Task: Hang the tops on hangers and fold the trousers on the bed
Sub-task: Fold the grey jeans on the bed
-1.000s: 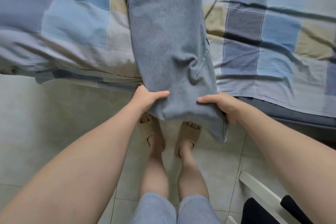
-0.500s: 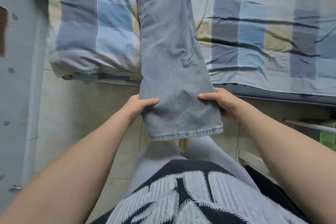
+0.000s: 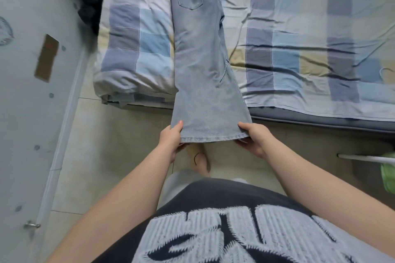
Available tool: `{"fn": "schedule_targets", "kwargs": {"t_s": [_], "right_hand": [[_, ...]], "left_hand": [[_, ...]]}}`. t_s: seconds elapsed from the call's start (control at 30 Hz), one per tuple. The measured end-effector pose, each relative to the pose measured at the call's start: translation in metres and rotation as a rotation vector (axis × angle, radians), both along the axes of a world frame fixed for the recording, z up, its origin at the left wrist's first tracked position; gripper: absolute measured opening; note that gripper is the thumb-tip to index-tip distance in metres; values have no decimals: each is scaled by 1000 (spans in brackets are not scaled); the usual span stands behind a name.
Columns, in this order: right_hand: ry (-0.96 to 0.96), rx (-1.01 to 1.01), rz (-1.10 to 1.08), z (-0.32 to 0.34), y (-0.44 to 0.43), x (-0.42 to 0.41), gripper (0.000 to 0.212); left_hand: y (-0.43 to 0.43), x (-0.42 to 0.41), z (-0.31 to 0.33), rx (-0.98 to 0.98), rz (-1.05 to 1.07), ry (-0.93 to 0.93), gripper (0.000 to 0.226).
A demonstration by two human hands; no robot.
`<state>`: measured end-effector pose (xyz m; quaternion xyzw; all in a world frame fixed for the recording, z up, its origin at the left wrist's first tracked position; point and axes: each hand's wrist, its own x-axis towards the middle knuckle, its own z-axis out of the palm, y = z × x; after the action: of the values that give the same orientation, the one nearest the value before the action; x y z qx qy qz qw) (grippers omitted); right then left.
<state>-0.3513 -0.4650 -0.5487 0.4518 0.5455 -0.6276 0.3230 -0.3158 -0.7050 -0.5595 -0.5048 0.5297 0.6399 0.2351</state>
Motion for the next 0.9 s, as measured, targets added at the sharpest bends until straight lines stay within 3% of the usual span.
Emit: {"fn": "schedule_targets", "kwargs": {"t_s": [0.23, 0.57, 0.9], "right_hand": [[82, -69, -39, 14, 9, 83, 9], [-15, -107, 16, 20, 28, 233, 8], [20, -105, 75, 36, 20, 226, 9]], "left_hand": [[13, 84, 27, -66, 28, 31, 26], [19, 235, 36, -53, 30, -116, 21], [3, 228, 49, -70, 3, -105, 16]]}}
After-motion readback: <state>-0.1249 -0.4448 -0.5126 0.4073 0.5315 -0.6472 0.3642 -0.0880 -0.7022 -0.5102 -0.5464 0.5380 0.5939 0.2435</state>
